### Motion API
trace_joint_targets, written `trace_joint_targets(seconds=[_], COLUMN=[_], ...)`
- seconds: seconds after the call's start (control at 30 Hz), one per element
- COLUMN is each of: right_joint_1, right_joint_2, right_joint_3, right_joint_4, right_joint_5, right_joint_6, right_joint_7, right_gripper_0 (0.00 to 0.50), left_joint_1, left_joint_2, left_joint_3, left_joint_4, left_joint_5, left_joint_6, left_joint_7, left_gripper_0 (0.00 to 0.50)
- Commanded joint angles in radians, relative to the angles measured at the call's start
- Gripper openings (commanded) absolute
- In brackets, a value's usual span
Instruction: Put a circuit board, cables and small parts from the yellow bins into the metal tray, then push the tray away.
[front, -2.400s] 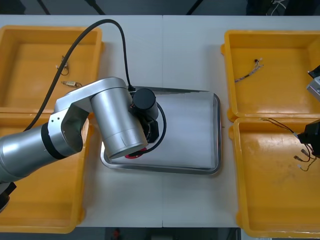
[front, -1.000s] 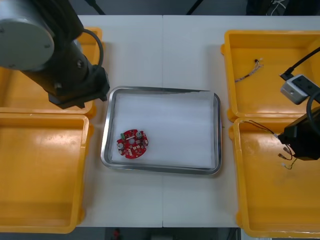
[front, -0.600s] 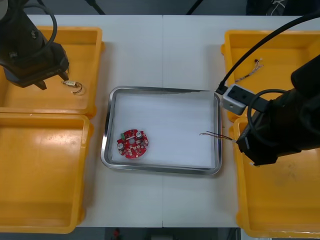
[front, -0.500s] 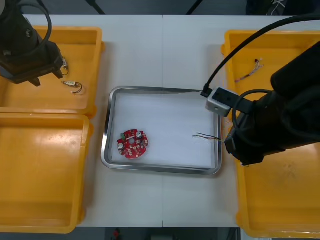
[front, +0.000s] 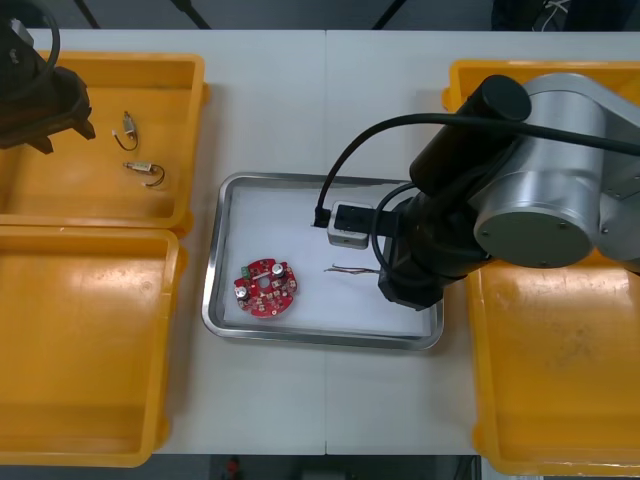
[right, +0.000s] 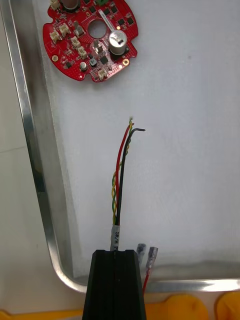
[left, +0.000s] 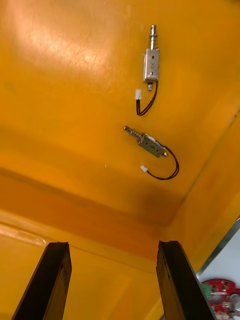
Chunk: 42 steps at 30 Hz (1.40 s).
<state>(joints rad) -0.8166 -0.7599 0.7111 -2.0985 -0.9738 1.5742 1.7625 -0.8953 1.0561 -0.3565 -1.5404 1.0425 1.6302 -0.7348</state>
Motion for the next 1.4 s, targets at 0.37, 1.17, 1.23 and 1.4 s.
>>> trace_joint_targets(seconds=[0.37, 1.17, 1.23, 1.4], right_joint_1=[-0.047, -0.003, -0.003, -0.003], right_joint_2=[0.07, 0.068, 0.068, 0.06], right_joint_3=[0.188, 0.26, 0.26, 0.251], right_joint_4=[0.134, 0.144, 0.144, 0.12], right_joint_5=[0.095, 0.193, 0.191, 0.193], right_joint_6=[-0.157, -0.243, -0.247, -0.26], right_joint_7=[0.106, 0.104, 0.104, 0.098], right_gripper_0=[0.0, 0.5, 0.5, 0.5], left_joint_1=[-0.045, -0.123, -0.139, -0.163], left_joint_2=[0.041, -0.01, -0.022, -0.059], left_joint_3=[0.027, 0.027, 0.027, 0.027], left_joint_4=[0.103, 0.226, 0.255, 0.315], left_joint_5=[-0.016, -0.085, -0.095, -0.119], left_joint_6=[-0.136, -0.253, -0.26, -0.296], left_joint_7=[-0.302, -0.255, -0.252, -0.244], left_gripper_0=[0.5, 0.5, 0.5, 0.5])
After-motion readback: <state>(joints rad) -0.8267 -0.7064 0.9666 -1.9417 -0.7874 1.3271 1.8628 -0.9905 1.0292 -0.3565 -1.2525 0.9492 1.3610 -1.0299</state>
